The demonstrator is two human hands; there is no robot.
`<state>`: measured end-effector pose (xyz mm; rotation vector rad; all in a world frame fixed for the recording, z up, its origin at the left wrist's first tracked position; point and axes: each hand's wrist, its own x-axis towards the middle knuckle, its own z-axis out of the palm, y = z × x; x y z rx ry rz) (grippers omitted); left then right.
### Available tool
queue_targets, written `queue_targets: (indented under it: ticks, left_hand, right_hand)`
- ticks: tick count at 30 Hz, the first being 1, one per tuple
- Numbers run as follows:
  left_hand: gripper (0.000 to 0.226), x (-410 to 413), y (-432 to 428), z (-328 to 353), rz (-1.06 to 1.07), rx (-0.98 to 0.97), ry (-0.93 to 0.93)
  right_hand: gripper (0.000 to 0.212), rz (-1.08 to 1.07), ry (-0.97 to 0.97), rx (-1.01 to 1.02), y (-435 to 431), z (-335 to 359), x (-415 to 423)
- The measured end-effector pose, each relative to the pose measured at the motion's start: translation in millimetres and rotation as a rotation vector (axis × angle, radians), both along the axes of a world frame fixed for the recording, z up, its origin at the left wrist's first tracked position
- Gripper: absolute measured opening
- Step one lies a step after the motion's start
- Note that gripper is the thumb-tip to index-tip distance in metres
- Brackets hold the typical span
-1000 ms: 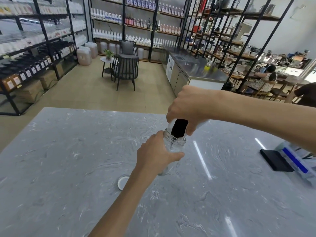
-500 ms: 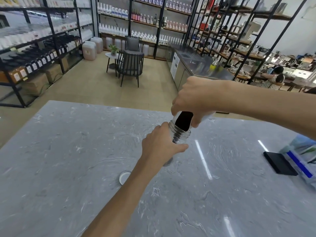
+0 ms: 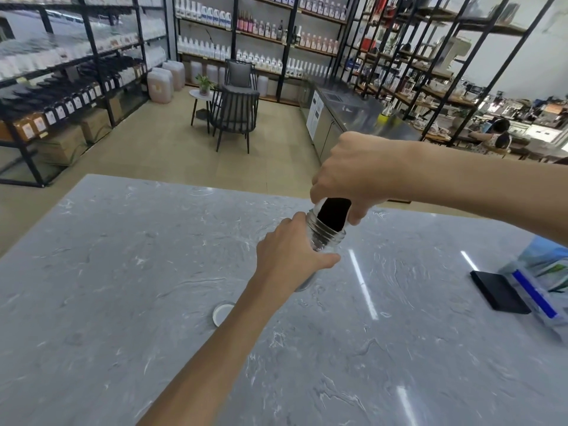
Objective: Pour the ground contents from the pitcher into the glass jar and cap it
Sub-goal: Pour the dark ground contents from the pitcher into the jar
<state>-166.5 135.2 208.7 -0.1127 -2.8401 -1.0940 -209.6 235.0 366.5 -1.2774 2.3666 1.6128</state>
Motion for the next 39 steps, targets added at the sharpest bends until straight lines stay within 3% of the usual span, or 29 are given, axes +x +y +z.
queue_targets:
  ticks: [39]
  left_hand:
    - [0.071, 0.9, 2.9, 0.1, 0.004, 0.015, -0.002]
  right_hand:
    - [0.051, -0.003, 0.03, 0.041, 2.2, 2.1, 4.4]
